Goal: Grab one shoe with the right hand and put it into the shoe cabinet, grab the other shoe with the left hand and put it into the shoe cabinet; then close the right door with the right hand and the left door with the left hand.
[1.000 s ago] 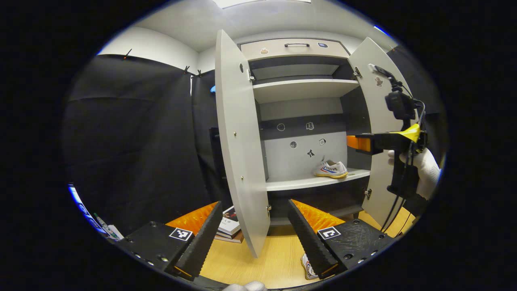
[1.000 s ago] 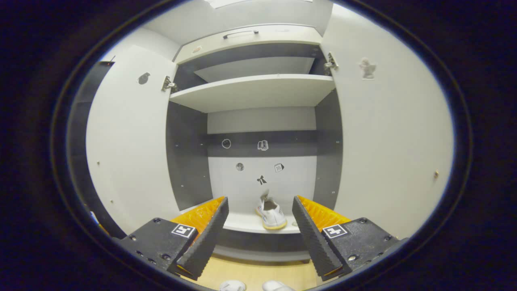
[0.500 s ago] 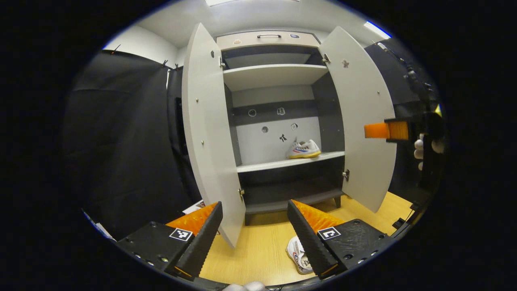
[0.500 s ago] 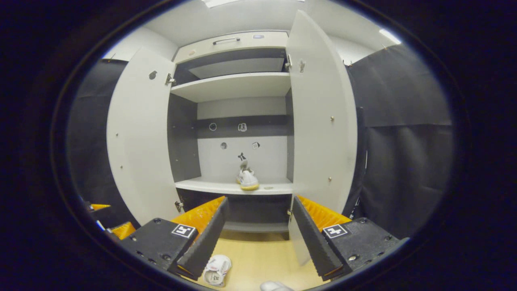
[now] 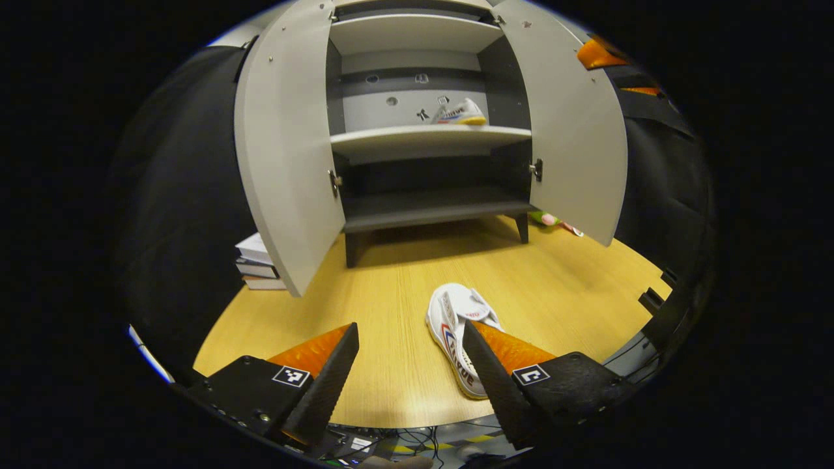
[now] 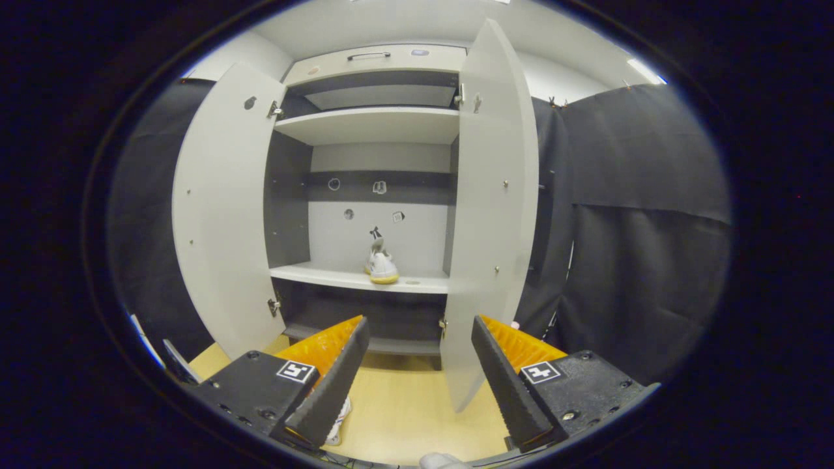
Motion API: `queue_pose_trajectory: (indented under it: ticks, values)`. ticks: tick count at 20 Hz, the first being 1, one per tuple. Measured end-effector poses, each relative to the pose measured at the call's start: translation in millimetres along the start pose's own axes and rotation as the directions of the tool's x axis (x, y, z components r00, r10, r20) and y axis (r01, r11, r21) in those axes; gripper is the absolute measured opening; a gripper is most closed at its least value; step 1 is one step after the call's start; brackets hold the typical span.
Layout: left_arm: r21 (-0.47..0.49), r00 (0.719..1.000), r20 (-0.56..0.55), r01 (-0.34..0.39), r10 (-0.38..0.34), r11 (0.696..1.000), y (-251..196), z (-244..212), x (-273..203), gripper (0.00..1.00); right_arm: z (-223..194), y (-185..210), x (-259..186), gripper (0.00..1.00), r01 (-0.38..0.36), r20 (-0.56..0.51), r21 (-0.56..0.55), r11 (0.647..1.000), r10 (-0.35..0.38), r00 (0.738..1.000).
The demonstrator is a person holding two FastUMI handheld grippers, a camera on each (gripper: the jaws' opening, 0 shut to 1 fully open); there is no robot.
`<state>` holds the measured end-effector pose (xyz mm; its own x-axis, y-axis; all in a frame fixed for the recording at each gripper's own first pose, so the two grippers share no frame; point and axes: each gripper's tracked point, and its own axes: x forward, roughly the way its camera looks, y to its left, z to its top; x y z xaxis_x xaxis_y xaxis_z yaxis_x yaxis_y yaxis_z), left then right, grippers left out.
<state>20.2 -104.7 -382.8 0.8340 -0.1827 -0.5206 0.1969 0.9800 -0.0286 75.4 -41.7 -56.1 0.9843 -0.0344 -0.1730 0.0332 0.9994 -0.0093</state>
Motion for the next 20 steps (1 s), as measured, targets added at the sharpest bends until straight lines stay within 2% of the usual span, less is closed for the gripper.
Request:
queue_pose_trajectory:
  ticks: [5, 6, 7, 11, 13, 14, 15, 17, 18, 20]
  values:
    - [0.019, 0.997, -0.076, 0.031, -0.029, 0.999, -12.8, -26.9, 39.4, 0.97, -14.2, -3.1, 1.7, 1.00, 0.008, -0.058, -0.033, 0.999, -0.010, 0.998]
    - [0.024, 0.996, -0.086, 0.033, -0.031, 0.999, -13.0, -28.9, 46.5, 1.00, -17.0, -1.9, 3.3, 1.00, 0.004, -0.070, -0.037, 0.999, -0.006, 0.998]
    - [0.028, 0.996, -0.088, 0.030, -0.028, 0.999, -12.6, -29.0, 54.9, 0.97, -18.7, -0.7, 4.4, 1.00, 0.000, -0.076, -0.040, 0.999, -0.003, 0.997]
    - [0.027, 0.993, -0.118, 0.025, -0.022, 0.999, -11.6, -30.4, 90.4, 0.94, -23.9, 5.0, 12.4, 1.00, -0.019, -0.102, -0.044, 0.999, 0.014, 0.995]
    - [0.026, 0.994, -0.107, 0.027, -0.024, 0.999, -13.3, -21.0, 103.9, 0.84, -24.3, 6.6, 17.5, 1.00, -0.027, -0.109, -0.058, 0.998, 0.020, 0.994]
    - [0.029, 0.994, -0.108, 0.027, -0.023, 0.999, -13.7, -18.9, 111.4, 0.91, -24.6, 7.8, 19.6, 1.00, -0.033, -0.112, -0.064, 0.997, 0.026, 0.993]
    - [0.028, 0.994, -0.108, 0.029, -0.026, 0.999, -14.8, -15.8, 119.1, 0.84, -24.5, 8.4, 22.2, 1.00, -0.037, -0.115, -0.066, 0.997, 0.029, 0.993]
    - [0.015, 0.991, -0.127, 0.052, -0.049, 0.999, -22.5, -13.4, 131.4, 0.81, -23.7, 9.1, 26.5, 1.00, -0.045, -0.119, -0.065, 0.997, 0.037, 0.992]
    - [0.001, 0.988, -0.132, 0.075, -0.074, 0.997, -29.2, -13.0, 137.7, 0.87, -24.8, 8.5, 29.0, 1.00, -0.047, -0.122, -0.063, 0.997, 0.039, 0.992]
    - [0.006, 0.989, -0.136, 0.053, -0.052, 0.999, -26.5, -11.5, 136.9, 0.67, -24.9, 6.9, 31.0, 1.00, -0.048, -0.127, -0.059, 0.997, 0.040, 0.991]
